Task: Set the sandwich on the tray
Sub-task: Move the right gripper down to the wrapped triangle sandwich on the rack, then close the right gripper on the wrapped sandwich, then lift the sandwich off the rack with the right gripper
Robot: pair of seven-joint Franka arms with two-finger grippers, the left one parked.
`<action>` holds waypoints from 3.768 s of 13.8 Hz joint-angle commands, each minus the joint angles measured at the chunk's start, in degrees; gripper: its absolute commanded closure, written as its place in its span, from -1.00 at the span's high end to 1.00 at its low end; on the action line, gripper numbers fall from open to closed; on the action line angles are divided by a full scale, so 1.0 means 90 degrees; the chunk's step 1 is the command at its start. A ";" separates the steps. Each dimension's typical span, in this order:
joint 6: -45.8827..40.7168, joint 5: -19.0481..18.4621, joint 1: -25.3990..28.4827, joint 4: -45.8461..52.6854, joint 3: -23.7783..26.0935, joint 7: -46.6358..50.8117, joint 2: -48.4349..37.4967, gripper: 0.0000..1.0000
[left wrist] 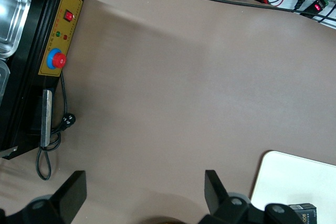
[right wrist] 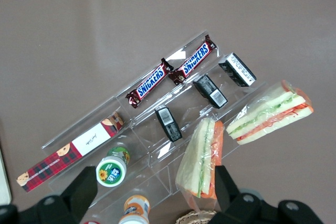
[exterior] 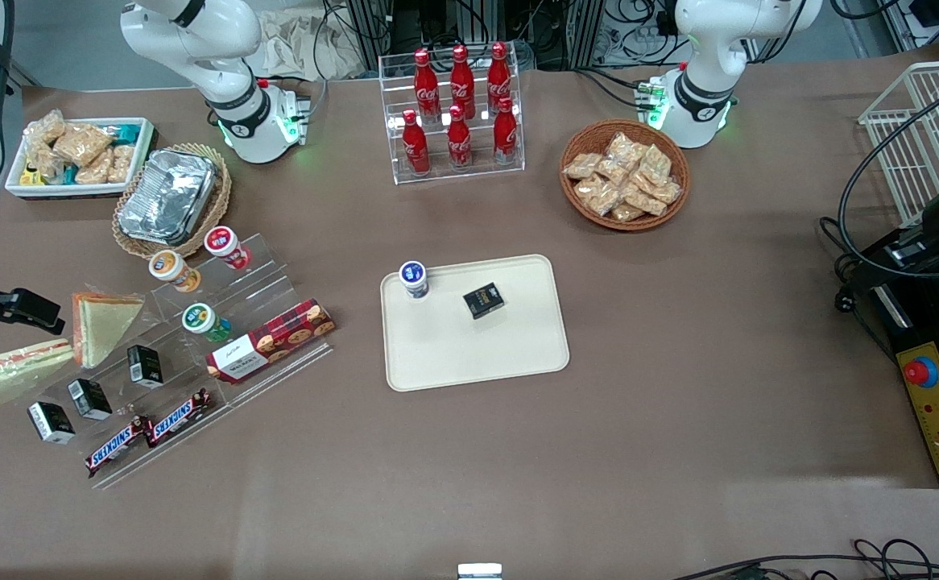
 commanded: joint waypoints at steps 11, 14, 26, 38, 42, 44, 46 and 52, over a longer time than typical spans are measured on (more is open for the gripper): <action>-0.0075 -0.0039 -0.0316 0.0092 -0.0200 0.0182 -0.0164 0.98; 0.0393 -0.0069 -0.0336 0.0082 -0.0482 0.0795 -0.0125 0.98; 0.1771 0.0019 -0.0834 -0.0015 -0.0913 0.3639 0.1611 0.98; 0.2904 0.0224 -0.1010 -0.0318 -0.0913 0.3766 0.2512 -0.94; 0.2914 0.0224 -0.0981 -0.0299 -0.0903 0.3815 0.2434 -1.00; 0.2914 0.0224 -0.1020 -0.0289 -0.0893 0.3718 0.2337 -1.00; 0.2807 0.0215 -0.0991 -0.0260 -0.0903 0.3427 0.2132 -1.00; 0.2163 0.0634 -0.0893 -0.0279 -0.0747 0.1077 0.1234 -1.00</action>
